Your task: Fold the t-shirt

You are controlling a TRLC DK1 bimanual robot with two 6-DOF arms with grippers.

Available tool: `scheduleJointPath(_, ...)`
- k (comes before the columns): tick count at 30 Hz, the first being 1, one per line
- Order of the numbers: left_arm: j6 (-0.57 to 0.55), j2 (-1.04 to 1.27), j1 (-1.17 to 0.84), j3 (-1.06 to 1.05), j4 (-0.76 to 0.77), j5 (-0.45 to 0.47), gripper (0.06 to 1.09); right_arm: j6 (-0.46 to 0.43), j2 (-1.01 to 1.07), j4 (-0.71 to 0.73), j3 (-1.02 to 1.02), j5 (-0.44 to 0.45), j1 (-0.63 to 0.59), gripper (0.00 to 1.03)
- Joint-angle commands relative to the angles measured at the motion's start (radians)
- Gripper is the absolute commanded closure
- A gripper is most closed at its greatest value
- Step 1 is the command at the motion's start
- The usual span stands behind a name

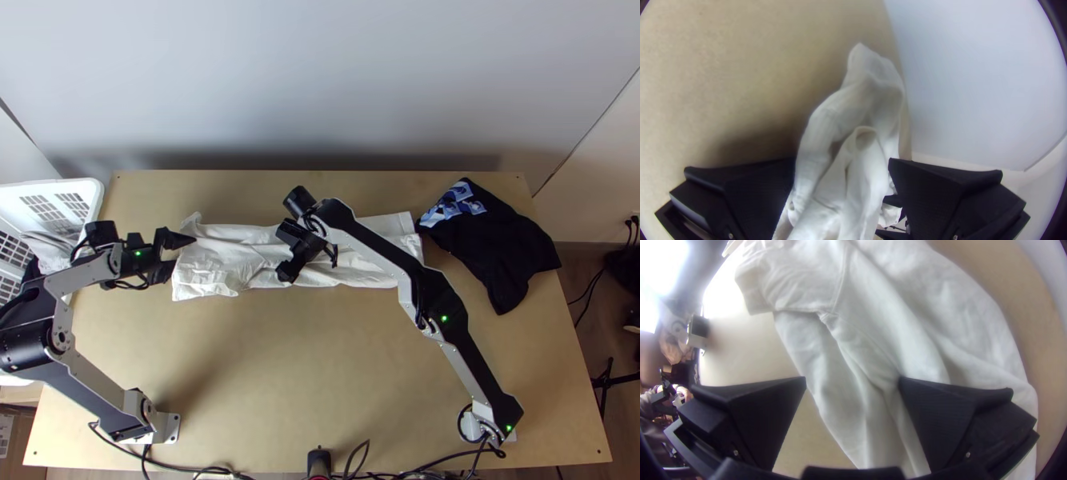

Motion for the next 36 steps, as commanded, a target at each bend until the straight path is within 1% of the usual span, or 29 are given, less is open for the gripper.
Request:
scheduleJointPath(1, 0.011, 0.012, -0.048, 0.006, 0.005, 0.044, 0.11, -0.001, 0.006, 0.0, 0.016, 0.014, -0.009, 0.06)
scheduleJointPath(2, 0.017, 0.005, -0.051, 0.009, 0.005, 0.05, 0.13, -0.001, 0.008, 0.0, 0.019, 0.014, -0.013, 0.06)
scheduleJointPath(4, 0.027, -0.011, -0.057, 0.009, 0.005, 0.05, 0.24, -0.001, 0.009, 0.0, 0.025, 0.015, -0.019, 0.06)
scheduleJointPath(5, 0.03, -0.018, -0.06, 0.007, 0.005, 0.05, 0.32, -0.001, 0.009, 0.0, 0.027, 0.015, -0.022, 0.06)
scheduleJointPath(6, 0.029, -0.026, -0.06, 0.006, 0.005, 0.05, 0.42, -0.001, 0.009, 0.0, 0.028, 0.015, -0.023, 0.06)
scheduleJointPath(7, 0.021, -0.034, -0.061, 0.003, 0.008, 0.05, 0.56, -0.001, 0.009, 0.0, 0.028, 0.017, -0.025, 0.06)
scheduleJointPath(10, -0.014, -0.055, -0.06, -0.011, 0.043, 0.031, 1.03, 0.001, 0.009, 0.0, 0.028, 0.018, -0.031, 0.06)
scheduleJointPath(12, -0.037, -0.08, -0.058, -0.039, 0.109, 0.016, 1.05, 0.002, 0.009, 0.0, 0.028, 0.02, -0.034, 0.06)
scheduleJointPath(14, -0.032, -0.109, -0.06, -0.052, 0.146, -0.001, 1.05, 0.007, 0.009, 0.0, 0.028, 0.021, -0.039, 0.06)
scheduleJointPath(18, -0.031, -0.193, -0.051, -0.034, 0.141, -0.016, 1.05, 0.013, 0.002, 0.0, 0.025, 0.027, -0.049, 0.06)
scheduleJointPath(22, -0.031, -0.242, -0.038, 0.032, 0.049, -0.018, 1.05, 0.022, -0.017, 0.0, 0.017, 0.027, -0.072, 0.06)
scheduleJointPath(28, 0.043, -0.239, 0.064, 0.081, -0.041, -0.018, 1.05, 0.027, -0.089, 0.001, -0.052, 0.026, -0.125, 0.06)
scheduleJointPath(36, 0.21, -0.218, 0.153, 0.09, -0.184, -0.035, 1.05, 0.027, -0.251, 0.074, -0.245, 0.027, -0.2, 0.06)
